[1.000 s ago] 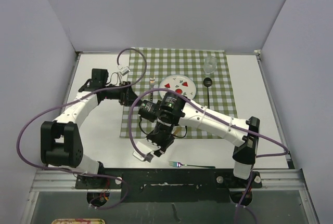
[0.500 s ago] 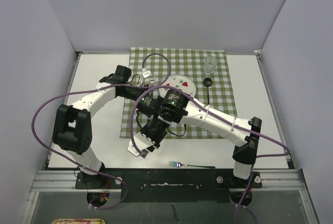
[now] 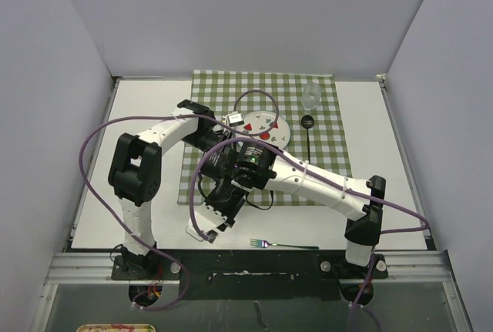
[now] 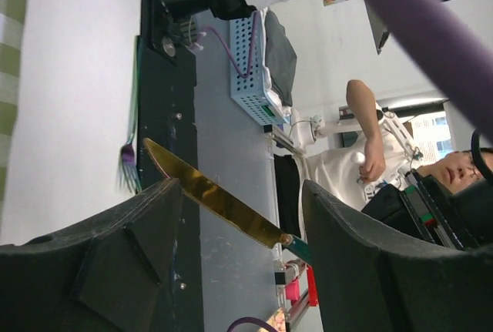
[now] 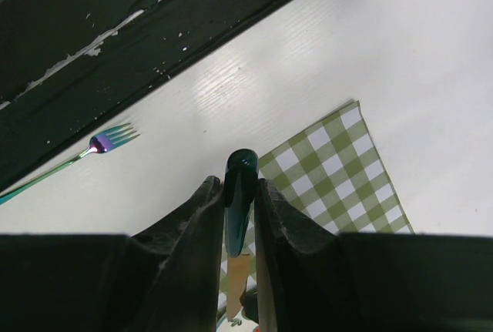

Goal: Set the dinner table for one person
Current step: Place the knife on the napkin.

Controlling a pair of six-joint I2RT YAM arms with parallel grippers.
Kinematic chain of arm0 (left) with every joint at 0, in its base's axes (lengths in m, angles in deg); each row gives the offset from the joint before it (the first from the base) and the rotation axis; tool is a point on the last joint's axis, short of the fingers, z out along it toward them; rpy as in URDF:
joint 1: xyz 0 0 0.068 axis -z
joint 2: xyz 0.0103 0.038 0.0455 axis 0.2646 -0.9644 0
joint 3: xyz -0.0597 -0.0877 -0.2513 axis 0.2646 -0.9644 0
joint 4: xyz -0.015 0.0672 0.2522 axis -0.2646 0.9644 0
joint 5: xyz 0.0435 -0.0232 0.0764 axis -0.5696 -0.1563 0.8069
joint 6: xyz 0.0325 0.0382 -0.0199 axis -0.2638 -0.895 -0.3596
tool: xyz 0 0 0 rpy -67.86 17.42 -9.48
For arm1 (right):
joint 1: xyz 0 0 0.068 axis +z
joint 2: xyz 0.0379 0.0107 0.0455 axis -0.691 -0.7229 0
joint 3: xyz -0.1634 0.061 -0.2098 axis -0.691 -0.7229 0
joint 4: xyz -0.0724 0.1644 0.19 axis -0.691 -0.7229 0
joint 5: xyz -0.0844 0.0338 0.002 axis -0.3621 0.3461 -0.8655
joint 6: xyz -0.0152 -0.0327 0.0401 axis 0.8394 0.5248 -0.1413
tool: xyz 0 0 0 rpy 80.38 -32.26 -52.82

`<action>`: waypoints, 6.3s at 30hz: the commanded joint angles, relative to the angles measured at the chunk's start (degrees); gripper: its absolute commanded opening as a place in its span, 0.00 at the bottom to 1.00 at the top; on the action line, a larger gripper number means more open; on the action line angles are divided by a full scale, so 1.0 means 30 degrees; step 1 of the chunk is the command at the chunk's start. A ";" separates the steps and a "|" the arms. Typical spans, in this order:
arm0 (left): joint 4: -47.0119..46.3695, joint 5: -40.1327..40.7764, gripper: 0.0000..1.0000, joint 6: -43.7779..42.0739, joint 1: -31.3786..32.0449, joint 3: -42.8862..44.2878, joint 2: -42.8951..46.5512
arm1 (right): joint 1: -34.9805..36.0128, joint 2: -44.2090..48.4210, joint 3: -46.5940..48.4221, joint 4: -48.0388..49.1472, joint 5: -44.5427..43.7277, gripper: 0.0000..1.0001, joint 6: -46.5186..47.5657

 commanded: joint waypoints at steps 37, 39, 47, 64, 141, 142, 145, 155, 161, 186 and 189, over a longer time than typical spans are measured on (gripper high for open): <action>0.5315 -0.0120 0.61 -0.2297 0.1816 -0.0348 -0.0756 | 0.1139 0.0982 -0.0737 0.0798 -0.2178 0.00 -0.0415; 0.5314 -0.0033 0.62 -0.1632 0.2086 -0.0156 -0.0776 | 0.1116 0.1162 -0.0981 0.0912 -0.2244 0.00 -0.0480; 0.5314 0.0215 0.62 -0.1199 0.2395 0.0207 -0.1123 | 0.0878 0.1763 -0.0890 0.1068 -0.2774 0.00 -0.0373; 0.5343 0.0980 0.61 -0.0459 0.1726 0.1172 -0.1777 | 0.0761 0.2685 -0.1624 0.1167 -0.2634 0.00 -0.0622; 0.5314 0.0100 0.60 0.2346 0.2568 0.3426 -0.3895 | 0.1170 0.2814 -0.2043 0.2119 -0.4737 0.00 -0.0589; 0.5314 0.0079 0.60 0.2435 0.2636 0.3404 -0.3808 | 0.1171 0.2767 -0.1970 0.2119 -0.4776 0.00 -0.0559; 0.5328 -0.0021 0.60 0.2617 0.2706 0.3366 -0.3642 | 0.1250 0.2588 -0.1724 0.2090 -0.4837 0.00 -0.0596; 0.5314 -0.0271 0.24 0.3048 0.2789 0.3489 -0.3284 | 0.1288 0.2236 -0.1687 0.2148 -0.5669 0.00 -0.0495; 0.5314 -0.0382 0.26 0.3124 0.2820 0.3393 -0.3008 | 0.1273 0.1890 -0.1446 0.2174 -0.6015 0.00 -0.0476; 0.5270 -0.0492 0.00 0.3735 0.2831 0.3680 -0.2313 | 0.1426 0.1074 -0.1614 0.2477 -0.7208 0.00 -0.0306; 0.5284 -0.0517 0.00 0.3745 0.2833 0.3709 -0.2328 | 0.1427 0.1120 -0.1972 0.2649 -0.7529 0.00 -0.0259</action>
